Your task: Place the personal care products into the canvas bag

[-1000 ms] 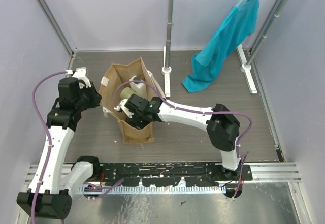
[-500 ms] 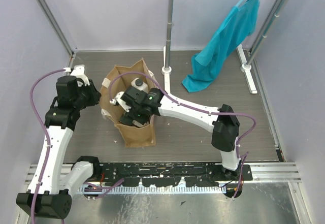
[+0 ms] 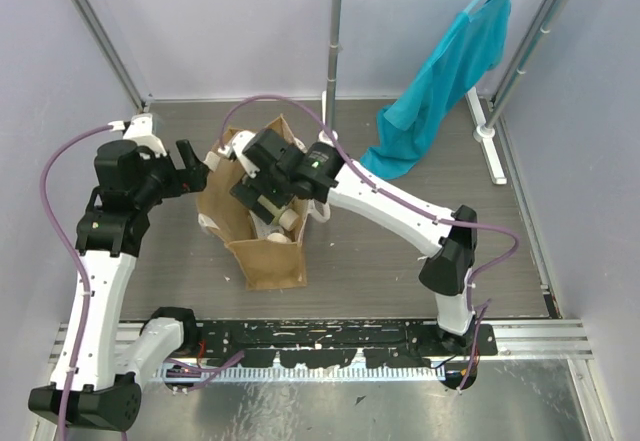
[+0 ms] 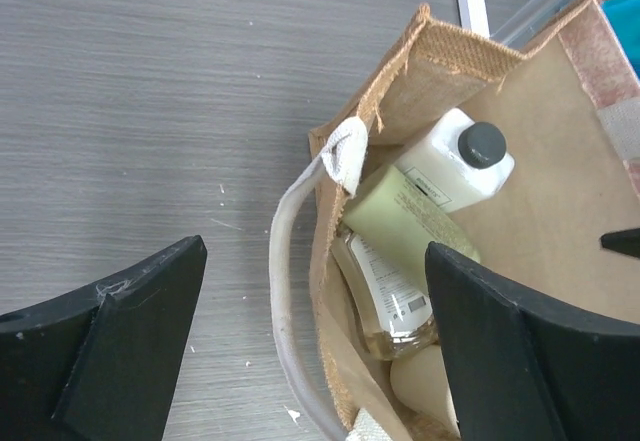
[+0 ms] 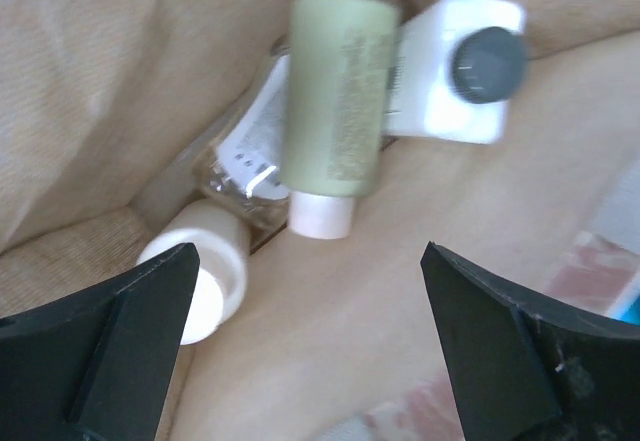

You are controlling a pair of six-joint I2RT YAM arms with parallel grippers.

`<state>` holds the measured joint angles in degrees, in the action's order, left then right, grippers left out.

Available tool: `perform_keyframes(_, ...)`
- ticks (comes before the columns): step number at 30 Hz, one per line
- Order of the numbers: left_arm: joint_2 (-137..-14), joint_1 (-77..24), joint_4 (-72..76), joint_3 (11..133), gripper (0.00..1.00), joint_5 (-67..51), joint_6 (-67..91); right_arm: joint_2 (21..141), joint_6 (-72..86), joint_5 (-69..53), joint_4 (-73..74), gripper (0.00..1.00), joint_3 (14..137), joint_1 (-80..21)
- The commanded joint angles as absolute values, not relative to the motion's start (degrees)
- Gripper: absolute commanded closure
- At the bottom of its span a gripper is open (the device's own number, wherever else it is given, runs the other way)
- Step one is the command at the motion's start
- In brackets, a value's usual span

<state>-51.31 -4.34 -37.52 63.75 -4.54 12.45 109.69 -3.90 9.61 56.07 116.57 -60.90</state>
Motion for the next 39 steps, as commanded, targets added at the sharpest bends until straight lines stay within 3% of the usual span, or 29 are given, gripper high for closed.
perform_keyframes(1,-51.7,-4.1,-38.7,68.4,0.02,-1.4,12.6,103.7,-1.5,13.8,52.3,0.0,119.9,-55.6)
perform_keyframes(10,-61.4,-4.1,-51.4,78.3,0.02,5.5,9.0,97.8,-2.9,16.2,47.3,0.0,118.4,-41.0)
perform_keyframes(17,-67.1,-4.0,-55.7,82.2,0.02,19.5,10.0,90.4,-2.1,18.1,43.5,0.0,106.8,-31.3)
perform_keyframes(27,-66.7,-4.1,-56.6,81.8,0.02,35.7,25.0,85.6,0.0,15.2,39.5,0.0,93.5,-25.7)
perform_keyframes(39,-65.6,-4.1,-56.2,81.1,0.02,35.5,25.7,86.4,-0.6,14.8,38.8,0.0,94.7,-25.2)
